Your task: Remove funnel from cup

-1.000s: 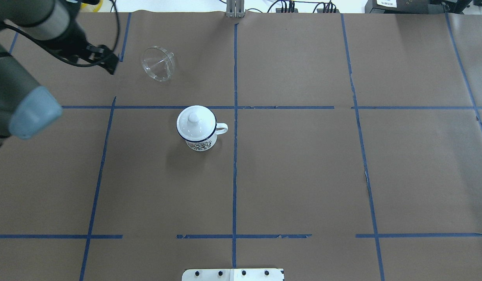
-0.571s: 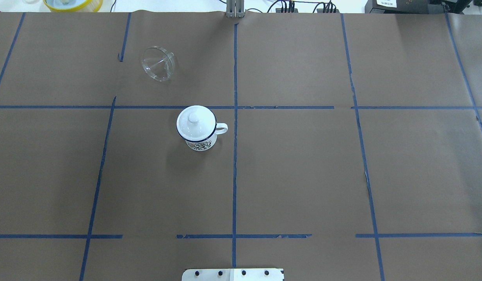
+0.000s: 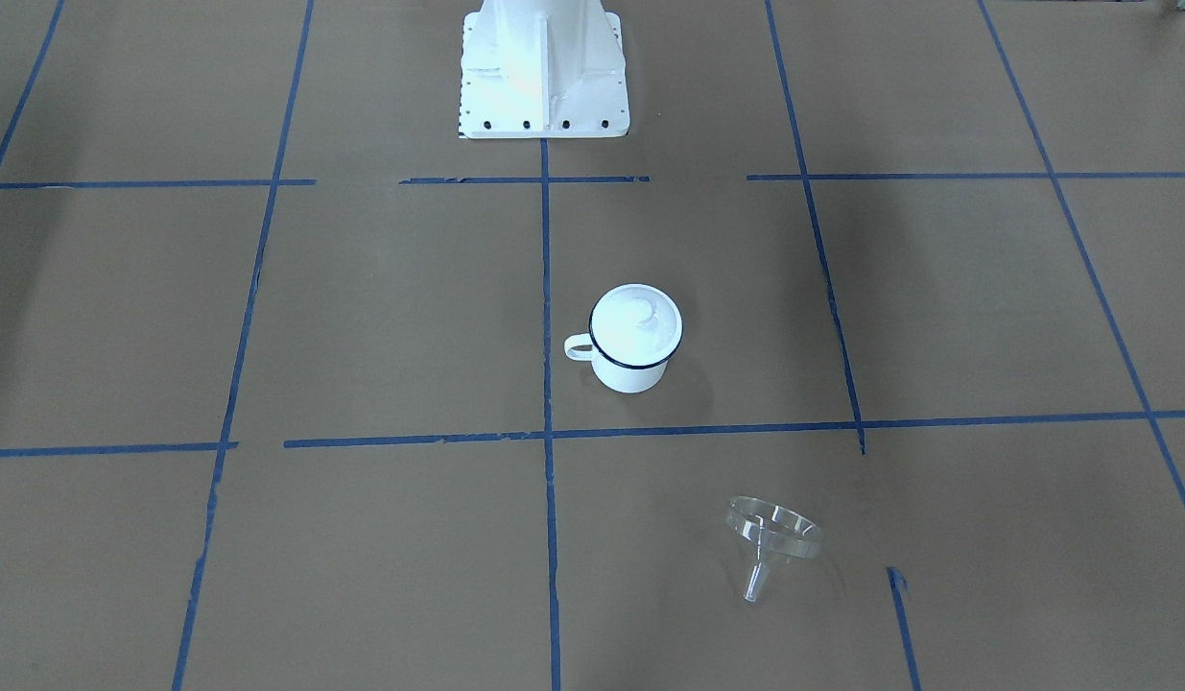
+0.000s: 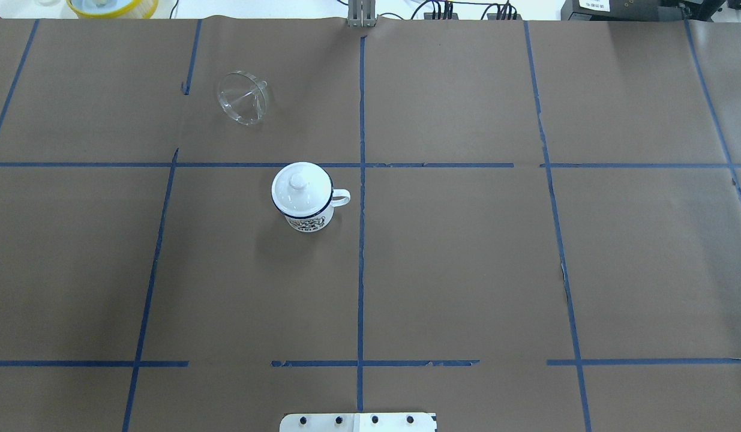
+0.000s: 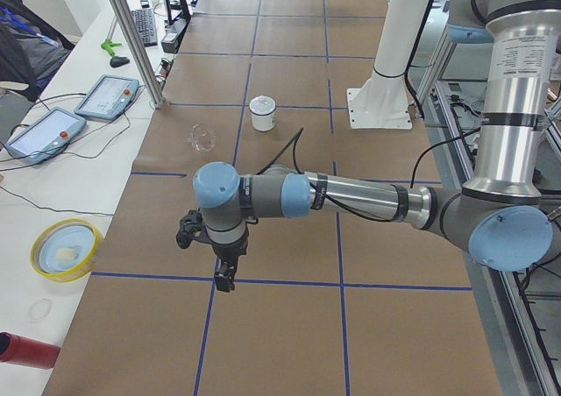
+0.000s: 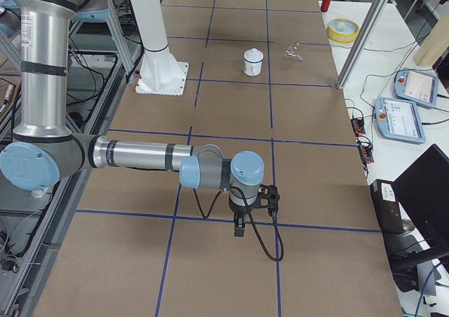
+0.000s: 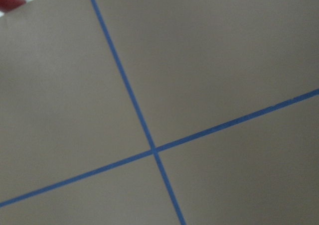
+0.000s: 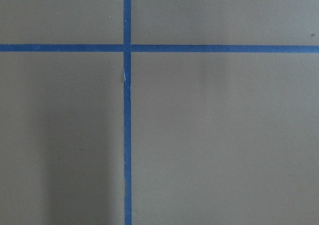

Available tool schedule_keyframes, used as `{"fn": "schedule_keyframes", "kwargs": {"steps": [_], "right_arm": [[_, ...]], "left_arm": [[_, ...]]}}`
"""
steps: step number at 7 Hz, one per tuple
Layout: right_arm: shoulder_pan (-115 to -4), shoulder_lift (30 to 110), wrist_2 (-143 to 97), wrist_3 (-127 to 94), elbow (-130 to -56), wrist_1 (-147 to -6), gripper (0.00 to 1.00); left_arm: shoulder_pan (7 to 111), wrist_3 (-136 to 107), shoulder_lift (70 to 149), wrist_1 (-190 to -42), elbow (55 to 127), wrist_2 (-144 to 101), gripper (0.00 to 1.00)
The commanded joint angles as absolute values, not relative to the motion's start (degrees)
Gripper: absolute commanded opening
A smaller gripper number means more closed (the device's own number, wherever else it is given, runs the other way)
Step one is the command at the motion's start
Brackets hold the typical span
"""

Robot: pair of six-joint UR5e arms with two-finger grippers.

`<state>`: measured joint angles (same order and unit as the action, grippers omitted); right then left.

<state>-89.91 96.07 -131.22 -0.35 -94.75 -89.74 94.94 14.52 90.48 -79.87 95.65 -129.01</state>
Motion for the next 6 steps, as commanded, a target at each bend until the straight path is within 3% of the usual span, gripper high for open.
{"fn": "schedule_keyframes", "kwargs": {"steps": [1,6], "right_arm": [[-89.91,96.06,-131.22,-0.35,-94.75,-89.74,1.0],[-89.91,96.06,-131.22,-0.35,-94.75,-89.74,1.0]], "left_arm": [[96.94,14.68,85.88,-83.04,95.19,-130.87,1.0],[96.77,14.06,84.99,-84.29,94.21,-132.72,1.0]]}}
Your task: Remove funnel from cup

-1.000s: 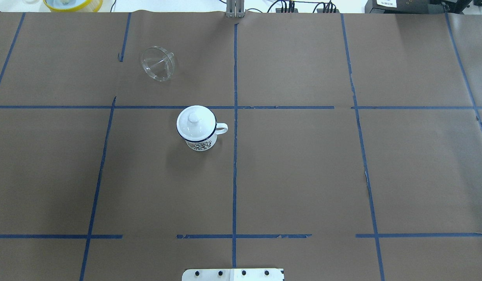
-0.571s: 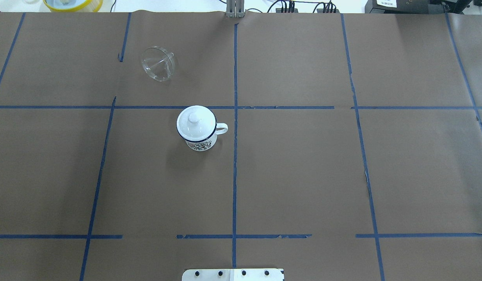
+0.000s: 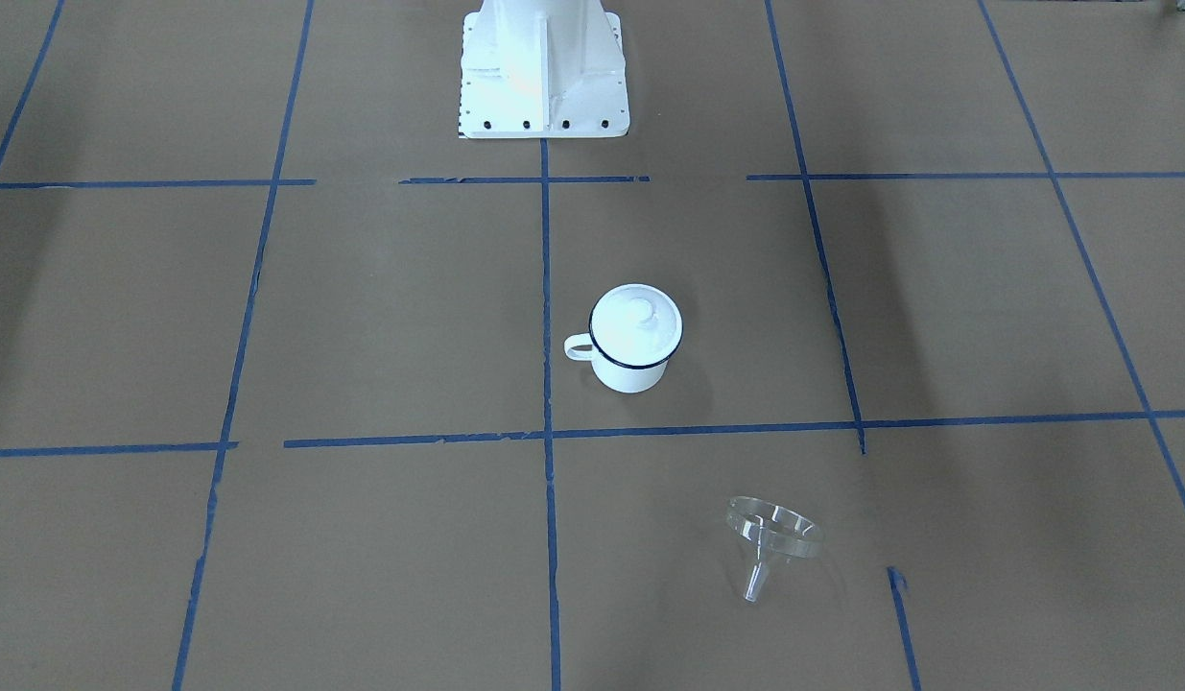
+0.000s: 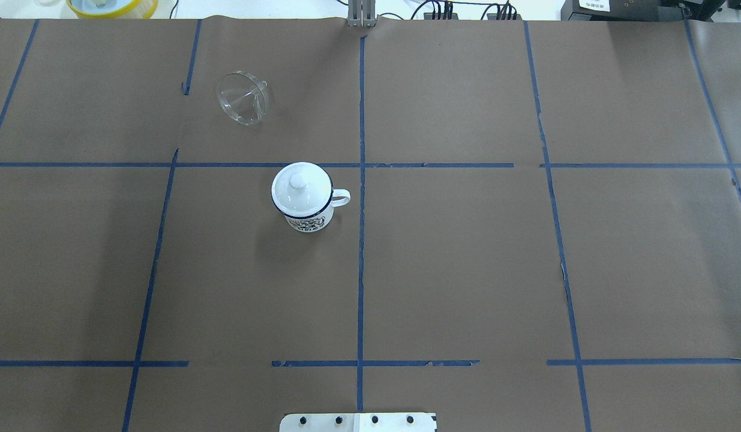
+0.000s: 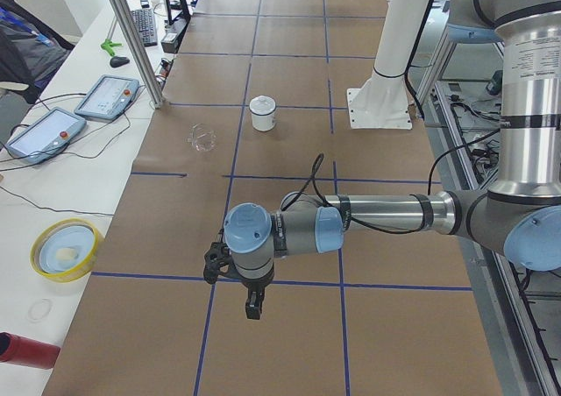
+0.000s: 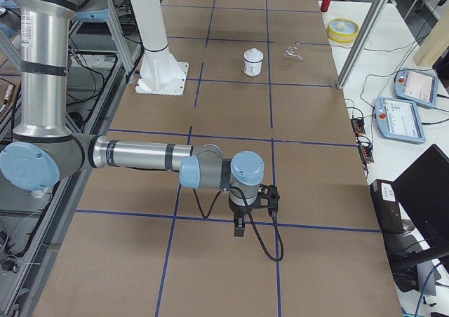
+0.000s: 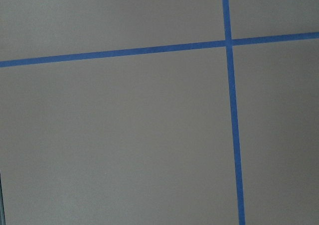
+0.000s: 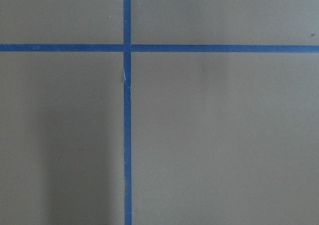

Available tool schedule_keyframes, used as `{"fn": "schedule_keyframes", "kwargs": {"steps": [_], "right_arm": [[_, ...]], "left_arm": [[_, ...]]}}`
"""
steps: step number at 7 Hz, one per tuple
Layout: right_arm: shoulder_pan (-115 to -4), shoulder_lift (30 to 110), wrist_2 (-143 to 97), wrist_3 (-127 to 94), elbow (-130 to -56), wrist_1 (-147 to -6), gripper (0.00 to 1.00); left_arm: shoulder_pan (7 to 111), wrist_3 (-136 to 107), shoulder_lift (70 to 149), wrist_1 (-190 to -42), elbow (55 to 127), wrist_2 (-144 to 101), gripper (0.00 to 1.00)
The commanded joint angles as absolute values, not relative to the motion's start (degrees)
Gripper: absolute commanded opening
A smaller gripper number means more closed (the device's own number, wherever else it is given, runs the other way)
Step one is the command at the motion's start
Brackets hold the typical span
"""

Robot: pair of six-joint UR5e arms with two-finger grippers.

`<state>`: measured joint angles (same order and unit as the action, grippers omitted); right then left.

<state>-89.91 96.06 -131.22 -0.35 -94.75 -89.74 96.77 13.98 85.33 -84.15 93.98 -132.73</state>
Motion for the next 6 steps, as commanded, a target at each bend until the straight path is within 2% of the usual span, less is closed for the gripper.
{"fn": "schedule_keyframes", "kwargs": {"steps": [1,6], "right_arm": [[-89.91,96.06,-131.22,-0.35,-94.75,-89.74,1.0],[-89.91,96.06,-131.22,-0.35,-94.75,-89.74,1.0]], "left_arm": [[96.59,13.98,85.51,-84.46,94.39,-132.89,1.0],[96.59,14.06,85.61,-84.46,95.53,-132.89,1.0]]}}
